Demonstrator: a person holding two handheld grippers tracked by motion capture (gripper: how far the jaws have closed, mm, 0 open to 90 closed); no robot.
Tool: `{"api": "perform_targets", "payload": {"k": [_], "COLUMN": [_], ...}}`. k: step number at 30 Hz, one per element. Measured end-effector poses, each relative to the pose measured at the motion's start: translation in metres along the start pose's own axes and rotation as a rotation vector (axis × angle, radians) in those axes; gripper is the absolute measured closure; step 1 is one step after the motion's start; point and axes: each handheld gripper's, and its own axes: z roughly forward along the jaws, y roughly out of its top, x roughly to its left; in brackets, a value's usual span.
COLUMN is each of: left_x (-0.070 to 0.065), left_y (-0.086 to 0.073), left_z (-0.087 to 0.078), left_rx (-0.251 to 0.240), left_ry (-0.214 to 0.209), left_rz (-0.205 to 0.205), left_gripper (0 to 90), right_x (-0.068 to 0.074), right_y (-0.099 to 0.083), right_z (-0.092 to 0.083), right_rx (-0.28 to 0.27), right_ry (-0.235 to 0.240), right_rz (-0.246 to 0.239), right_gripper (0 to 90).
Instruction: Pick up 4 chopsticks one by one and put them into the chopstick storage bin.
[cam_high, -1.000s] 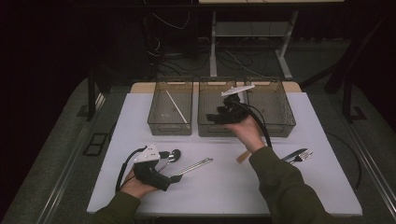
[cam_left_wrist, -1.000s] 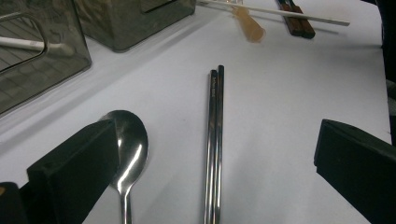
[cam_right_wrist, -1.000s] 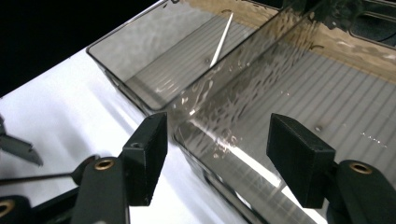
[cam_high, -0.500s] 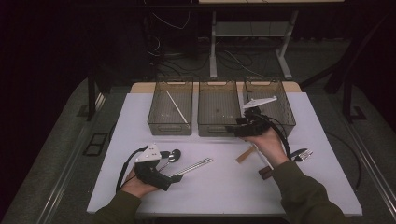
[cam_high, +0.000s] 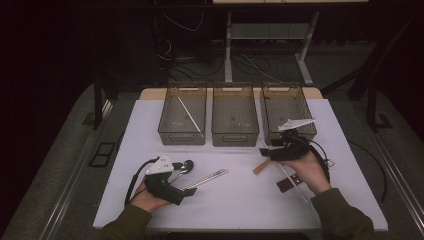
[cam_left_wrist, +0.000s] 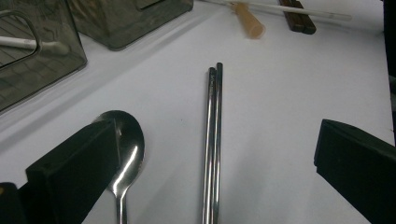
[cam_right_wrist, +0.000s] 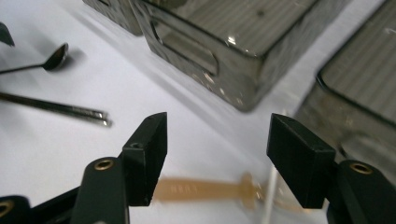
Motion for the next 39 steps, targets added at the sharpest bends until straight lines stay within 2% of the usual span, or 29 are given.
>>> {"api": "perform_targets", "payload": {"k": [11, 18, 21, 27, 29, 39], "left_x": [-0.001, -0.002, -0.002, -0.002, -0.002, -0.002], "left_y": [0.000, 0.000, 0.000, 0.001, 0.001, 0.001], "left_z": [0.000, -0.001, 0.000, 0.000, 0.000, 0.000], "left_rx": [0.008, 0.007, 0.006, 0.007, 0.006, 0.015], "left_ry": [0.009, 0.011, 0.011, 0.009, 0.009, 0.008], "left_rz": [0.009, 0.006, 0.005, 0.010, 0.009, 0.013], "left_gripper": [0.0, 0.0, 0.0, 0.0, 0.0, 0.0], "right_x": [-0.010, -0.015, -0.017, -0.022, -0.022, -0.019], "right_y": [-0.034, -0.054, -0.062, -0.069, -0.069, -0.072], "right_z": [-0.021, -0.033, -0.035, -0.030, -0.026, -0.015], "right_rx": [0.043, 0.078, 0.083, 0.086, 0.095, 0.132], "right_ry": [-0.030, -0.046, -0.052, -0.042, -0.048, -0.038], "right_rz": [0.016, 0.039, 0.047, 0.074, 0.068, 0.061], "right_gripper": [43.4, 49.5, 54.8, 66.7, 69.7, 72.1]}}
